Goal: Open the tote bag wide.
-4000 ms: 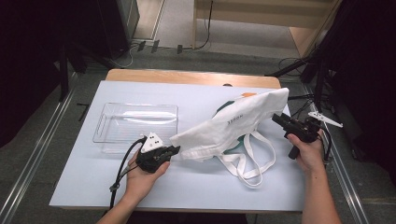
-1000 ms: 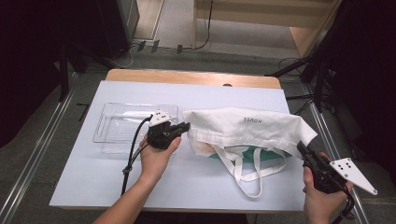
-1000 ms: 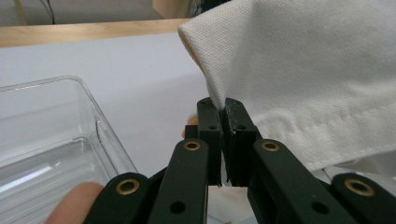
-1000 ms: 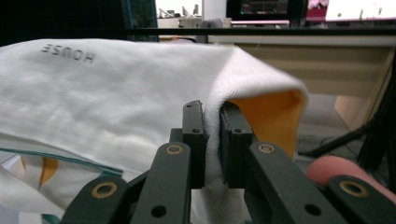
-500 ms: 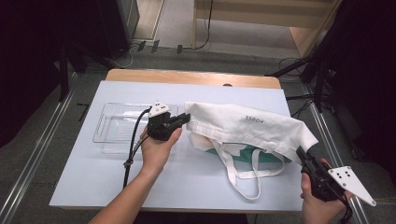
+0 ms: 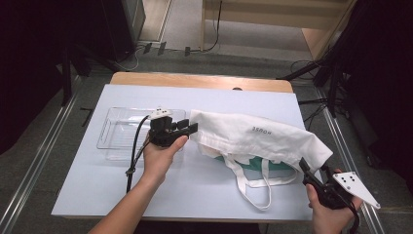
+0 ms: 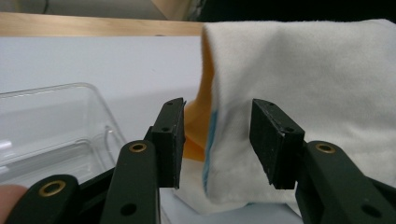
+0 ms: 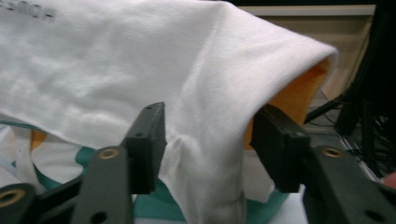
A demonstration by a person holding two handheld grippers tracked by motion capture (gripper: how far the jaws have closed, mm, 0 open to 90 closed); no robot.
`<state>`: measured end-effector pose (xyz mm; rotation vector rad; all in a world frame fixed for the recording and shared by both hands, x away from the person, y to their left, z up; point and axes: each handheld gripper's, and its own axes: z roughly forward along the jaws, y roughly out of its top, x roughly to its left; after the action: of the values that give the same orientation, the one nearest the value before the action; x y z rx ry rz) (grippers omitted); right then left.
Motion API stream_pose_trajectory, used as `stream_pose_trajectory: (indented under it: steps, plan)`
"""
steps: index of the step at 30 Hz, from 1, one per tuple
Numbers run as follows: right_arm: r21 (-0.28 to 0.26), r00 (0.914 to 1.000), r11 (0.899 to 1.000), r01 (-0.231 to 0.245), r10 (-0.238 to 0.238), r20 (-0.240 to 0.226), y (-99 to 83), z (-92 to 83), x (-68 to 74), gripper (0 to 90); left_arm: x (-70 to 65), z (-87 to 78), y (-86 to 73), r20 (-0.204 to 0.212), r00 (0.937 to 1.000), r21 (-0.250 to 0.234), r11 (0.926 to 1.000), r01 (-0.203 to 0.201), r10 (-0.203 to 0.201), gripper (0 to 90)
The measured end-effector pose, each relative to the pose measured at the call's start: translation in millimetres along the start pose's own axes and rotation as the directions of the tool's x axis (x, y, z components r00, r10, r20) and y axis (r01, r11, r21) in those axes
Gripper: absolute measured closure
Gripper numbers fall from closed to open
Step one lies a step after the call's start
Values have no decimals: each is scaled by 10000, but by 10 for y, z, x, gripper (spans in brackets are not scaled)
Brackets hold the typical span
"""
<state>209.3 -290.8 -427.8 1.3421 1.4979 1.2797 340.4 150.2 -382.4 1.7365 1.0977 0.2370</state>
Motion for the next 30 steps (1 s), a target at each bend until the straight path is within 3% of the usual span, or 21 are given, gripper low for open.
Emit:
stream_pose_trajectory:
  steps: [2,4,5,9,12,15,16,18,19,20,23,24,25,27,28,30]
  plan:
    - [149,9997,9999,35,-39,224,-31,-47,-12,377,-20,1,1,-21,9997,-17,9997,-242,242,694]
    - [160,9989,9995,-282,276,382,-49,-87,-45,397,-2,-2,4,69,9992,-135,9991,-395,396,838]
    - [133,9982,9985,-540,537,279,-50,-89,-78,456,11,-2,4,120,9990,-119,9990,-434,435,881]
    - [-27,9947,9948,-1016,1015,-132,-46,-41,-133,764,61,-43,-4,424,9972,-71,9981,-605,608,891]
    - [-132,9959,9959,-896,894,-168,-10,19,-148,859,65,-85,-5,407,9952,-191,9960,-878,885,900]
    - [-290,9987,9984,-480,484,137,82,48,-137,877,55,-182,-1,744,9955,-539,9970,-555,595,900]
    - [-398,9987,9982,-456,464,189,122,44,-141,879,31,-233,6,702,9946,-677,9951,-719,766,900]
    - [-485,9982,9976,-492,508,332,189,40,-171,880,-4,-289,10,189,9916,-720,9894,-1264,1281,900]
    - [-478,9982,9974,-543,554,236,205,50,-194,880,3,-267,3,18,9892,-550,9877,-1461,1464,900]
    - [-340,9984,9980,-538,544,149,211,84,-218,881,43,-207,-21,22,9905,-219,9902,-1378,1378,900]
    - [36,9979,9981,-611,610,216,137,300,-300,883,152,-29,-107,80,9974,340,9968,-719,717,900]
    - [170,9962,9961,-860,857,166,78,408,-332,882,153,-1,-122,30,9979,388,9971,-653,652,900]
    - [181,9947,9946,-1017,1015,152,48,462,-349,882,131,25,-132,-221,9962,400,9957,-831,840,900]
    - [316,9950,9952,-928,916,394,15,586,-344,880,89,48,-133,-604,9911,363,9925,-1166,1186,900]
    - [321,9956,9961,-822,806,476,14,616,-342,879,66,55,-134,-712,9917,291,9940,-1052,1071,900]
    - [301,9921,9926,-1174,1159,480,25,657,-349,821,32,46,-128,-763,9907,89,9937,-1120,1124,899]
